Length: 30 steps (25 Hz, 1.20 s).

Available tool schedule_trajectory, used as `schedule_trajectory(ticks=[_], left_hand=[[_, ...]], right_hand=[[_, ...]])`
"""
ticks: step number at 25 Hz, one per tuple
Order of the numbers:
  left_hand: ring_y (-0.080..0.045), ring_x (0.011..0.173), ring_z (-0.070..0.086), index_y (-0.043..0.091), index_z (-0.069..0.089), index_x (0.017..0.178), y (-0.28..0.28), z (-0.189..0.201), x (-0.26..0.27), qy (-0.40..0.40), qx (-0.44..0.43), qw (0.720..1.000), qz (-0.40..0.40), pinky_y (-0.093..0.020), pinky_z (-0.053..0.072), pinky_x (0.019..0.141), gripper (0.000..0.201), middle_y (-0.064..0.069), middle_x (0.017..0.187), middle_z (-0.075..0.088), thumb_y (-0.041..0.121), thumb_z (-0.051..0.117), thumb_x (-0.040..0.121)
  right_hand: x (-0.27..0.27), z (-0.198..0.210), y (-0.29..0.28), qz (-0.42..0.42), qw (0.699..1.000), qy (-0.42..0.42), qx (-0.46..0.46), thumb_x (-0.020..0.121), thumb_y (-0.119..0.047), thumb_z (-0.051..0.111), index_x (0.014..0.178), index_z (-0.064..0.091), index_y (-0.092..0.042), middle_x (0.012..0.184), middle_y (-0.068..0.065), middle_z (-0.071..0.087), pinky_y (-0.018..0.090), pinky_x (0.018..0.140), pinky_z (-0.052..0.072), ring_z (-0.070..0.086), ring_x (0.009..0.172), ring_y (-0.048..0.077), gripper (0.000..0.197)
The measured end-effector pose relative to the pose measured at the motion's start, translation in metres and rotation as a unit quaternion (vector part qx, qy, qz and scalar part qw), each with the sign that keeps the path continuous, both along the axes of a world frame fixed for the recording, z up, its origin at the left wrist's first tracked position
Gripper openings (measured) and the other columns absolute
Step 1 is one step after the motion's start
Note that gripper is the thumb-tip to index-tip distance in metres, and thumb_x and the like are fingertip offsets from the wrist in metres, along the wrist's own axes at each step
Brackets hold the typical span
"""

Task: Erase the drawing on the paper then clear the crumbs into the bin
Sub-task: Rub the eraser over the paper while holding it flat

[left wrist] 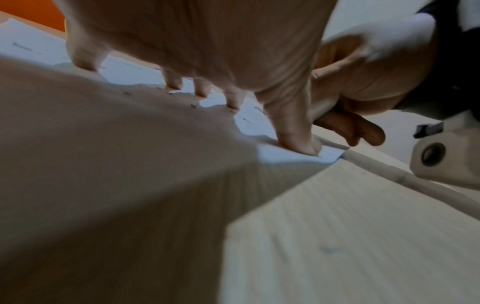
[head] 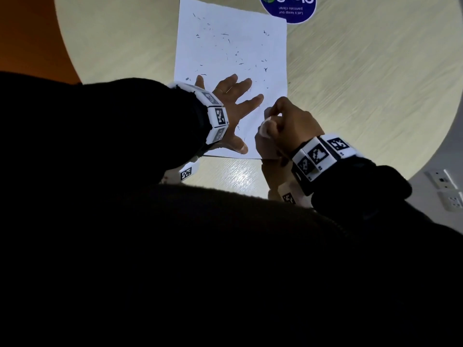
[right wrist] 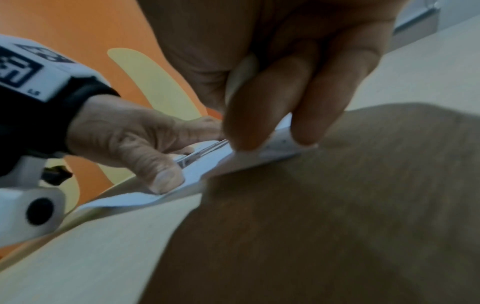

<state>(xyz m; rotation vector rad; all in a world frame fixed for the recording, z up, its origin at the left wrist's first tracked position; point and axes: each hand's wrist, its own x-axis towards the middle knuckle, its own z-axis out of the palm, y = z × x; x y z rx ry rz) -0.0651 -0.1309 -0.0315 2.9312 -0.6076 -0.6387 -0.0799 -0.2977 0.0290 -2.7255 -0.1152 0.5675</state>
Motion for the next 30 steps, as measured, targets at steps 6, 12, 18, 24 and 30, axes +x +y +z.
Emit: schedule_trajectory(ticks=[6, 12, 18, 24, 30], left_hand=[[-0.02, 0.146, -0.016, 0.04, -0.01, 0.149, 0.0, 0.0, 0.004, 0.009, 0.01, 1.0, -0.002, -0.07, 0.003, 0.107, 0.111, 0.005, 0.16, -0.017, 0.08, 0.054, 0.068], [-0.02, 0.147, -0.013, 0.038, -0.014, 0.149, 0.016, 0.004, 0.017, 0.031, 0.021, 0.999, -0.016, -0.065, 0.005, 0.11, 0.13, 0.006, 0.16, -0.017, 0.096, 0.034, 0.042], [-0.021, 0.146, -0.015, 0.037, -0.012, 0.15, 0.02, 0.012, 0.012, 0.038, 0.045, 0.998, -0.004, -0.064, 0.002, 0.111, 0.118, 0.003, 0.159, -0.02, 0.08, 0.057, 0.065], [-0.021, 0.147, -0.015, 0.036, -0.013, 0.15, 0.022, 0.01, 0.012, 0.033, 0.039, 0.999, -0.009, -0.064, 0.002, 0.111, 0.118, 0.003, 0.159, -0.02, 0.081, 0.055, 0.064], [-0.02, 0.146, -0.015, 0.036, -0.013, 0.15, 0.022, 0.009, 0.014, 0.034, 0.042, 0.998, -0.008, -0.065, 0.002, 0.112, 0.118, 0.004, 0.159, -0.02, 0.08, 0.056, 0.067]], right_hand=[[-0.012, -0.002, -0.002, 0.03, 0.999, 0.03, 0.012, 0.092, -0.02, 0.048, 0.116, 0.048, -0.013, 0.086, -0.008, 0.048, 0.026, 0.069, 0.033, 0.049, 0.079, 0.019, 0.025], [0.009, -0.004, -0.009, 0.031, 0.999, 0.009, -0.017, 0.093, -0.021, 0.048, 0.122, 0.047, -0.013, 0.092, -0.011, 0.045, 0.023, 0.069, 0.03, 0.045, 0.082, 0.013, 0.03], [0.001, -0.007, 0.004, 0.047, 0.999, 0.009, 0.01, 0.092, -0.022, 0.049, 0.119, 0.047, -0.013, 0.086, -0.007, 0.047, 0.026, 0.068, 0.032, 0.047, 0.078, 0.018, 0.029], [0.024, -0.006, 0.015, 0.023, 0.999, -0.028, 0.008, 0.093, -0.022, 0.044, 0.116, 0.048, -0.014, 0.108, 0.001, 0.064, 0.027, 0.069, 0.034, 0.06, 0.093, 0.026, 0.025], [0.002, -0.003, 0.015, 0.097, 0.995, 0.033, 0.003, 0.093, -0.023, 0.049, 0.12, 0.045, -0.012, 0.102, -0.005, 0.058, 0.026, 0.071, 0.035, 0.055, 0.087, 0.019, 0.03]])
